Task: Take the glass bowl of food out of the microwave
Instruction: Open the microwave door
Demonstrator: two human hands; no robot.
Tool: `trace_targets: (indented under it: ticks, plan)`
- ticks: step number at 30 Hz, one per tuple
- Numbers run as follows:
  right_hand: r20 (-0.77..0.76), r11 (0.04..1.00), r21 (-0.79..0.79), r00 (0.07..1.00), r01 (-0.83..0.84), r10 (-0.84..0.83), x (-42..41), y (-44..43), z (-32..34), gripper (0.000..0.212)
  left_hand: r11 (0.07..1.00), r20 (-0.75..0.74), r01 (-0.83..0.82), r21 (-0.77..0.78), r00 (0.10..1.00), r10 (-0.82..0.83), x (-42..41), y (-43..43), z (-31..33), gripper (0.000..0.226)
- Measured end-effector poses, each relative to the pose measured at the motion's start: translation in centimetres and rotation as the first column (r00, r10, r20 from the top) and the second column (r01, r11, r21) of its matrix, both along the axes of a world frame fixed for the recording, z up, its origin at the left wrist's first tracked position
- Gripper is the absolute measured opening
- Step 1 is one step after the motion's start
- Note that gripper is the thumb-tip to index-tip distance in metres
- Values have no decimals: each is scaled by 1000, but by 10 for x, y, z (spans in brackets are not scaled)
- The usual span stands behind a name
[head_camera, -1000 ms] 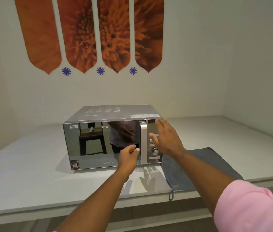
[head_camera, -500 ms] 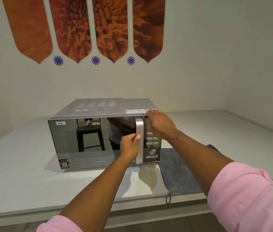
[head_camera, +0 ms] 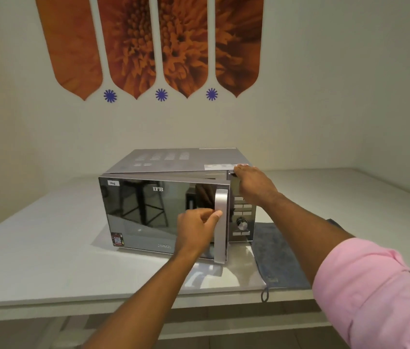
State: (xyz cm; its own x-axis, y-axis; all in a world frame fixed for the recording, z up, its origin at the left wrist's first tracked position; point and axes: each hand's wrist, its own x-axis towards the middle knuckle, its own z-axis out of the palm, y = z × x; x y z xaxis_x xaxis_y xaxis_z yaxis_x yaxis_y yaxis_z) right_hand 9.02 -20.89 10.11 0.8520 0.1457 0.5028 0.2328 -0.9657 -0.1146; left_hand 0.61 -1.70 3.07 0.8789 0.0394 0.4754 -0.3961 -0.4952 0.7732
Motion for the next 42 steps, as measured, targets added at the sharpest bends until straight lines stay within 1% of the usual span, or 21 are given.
trace_targets:
  ticks: [2, 3, 5, 7, 9, 10, 12, 14, 18, 21, 22, 25, 30, 33, 37, 39, 42]
  plan:
    - [-29, 1000, 4, 999, 15, -15, -3, 2, 5, 45, 996, 193, -91, -18, 977, 92, -15, 17, 14, 17]
    - [-35, 1000, 7, 999, 23, -23, -4, 3, 7, 44, 993, 265, -114, -25, 957, 117, -20, 24, 23, 18]
    - [-36, 999, 21, 999, 27, -27, -6, 4, 9, 41, 990, 328, -140, 24, 936, 125, -24, 34, 41, 16]
    - [-29, 999, 36, 999, 27, -26, -7, 4, 9, 39, 960, 305, -217, 178, 940, 156, -22, 39, 60, 30]
    - [-14, 998, 51, 1000, 22, -22, -7, 4, 6, 39, 877, 275, -307, 370, 938, 212, -21, 46, 76, 49]
    - [-3, 998, 58, 1000, 22, -22, -7, 5, 5, 39, 835, 247, -317, 450, 943, 225, -22, 51, 82, 57]
    - [9, 998, 60, 1000, 25, -25, -6, 5, 4, 38, 782, 152, -265, 564, 964, 217, -23, 59, 89, 69]
    - [5, 998, 59, 1000, 22, -23, -6, 6, 4, 38, 741, 92, -223, 634, 972, 214, -29, 66, 92, 80]
    - [-5, 996, 84, 1000, 15, -14, -7, 6, 5, 38, 706, 70, -210, 676, 973, 222, -43, 79, 95, 89]
    - [-6, 997, 79, 1000, 8, -7, -7, 6, 4, 38, 678, 53, -216, 702, 966, 254, -58, 85, 103, 101]
    - [-5, 997, 75, 1000, 8, -8, -7, 6, 4, 38, 662, 57, -227, 714, 962, 268, -63, 87, 107, 102]
    - [-10, 997, 80, 1000, 13, -12, -7, 6, 4, 38, 607, 68, -248, 755, 950, 303, -75, 88, 122, 93]
    - [-9, 996, 85, 1000, 12, -11, -8, 7, 3, 36, 470, 73, -263, 843, 920, 385, -78, 100, 134, 97]
    - [-3, 997, 82, 1000, 12, -12, -11, 8, 4, 35, 437, 43, -249, 864, 902, 429, -81, 109, 137, 96]
    - [9, 995, 95, 1000, 19, -20, -11, 8, 3, 30, 366, -5, -203, 908, 869, 494, -88, 122, 142, 93]
    - [13, 995, 96, 1000, 24, -25, -11, 9, 2, 29, 354, -31, -185, 917, 851, 525, -90, 129, 141, 92]
    - [26, 995, 92, 999, 30, -32, -15, 10, 2, 30, 325, -31, -189, 927, 824, 566, -91, 142, 140, 97]
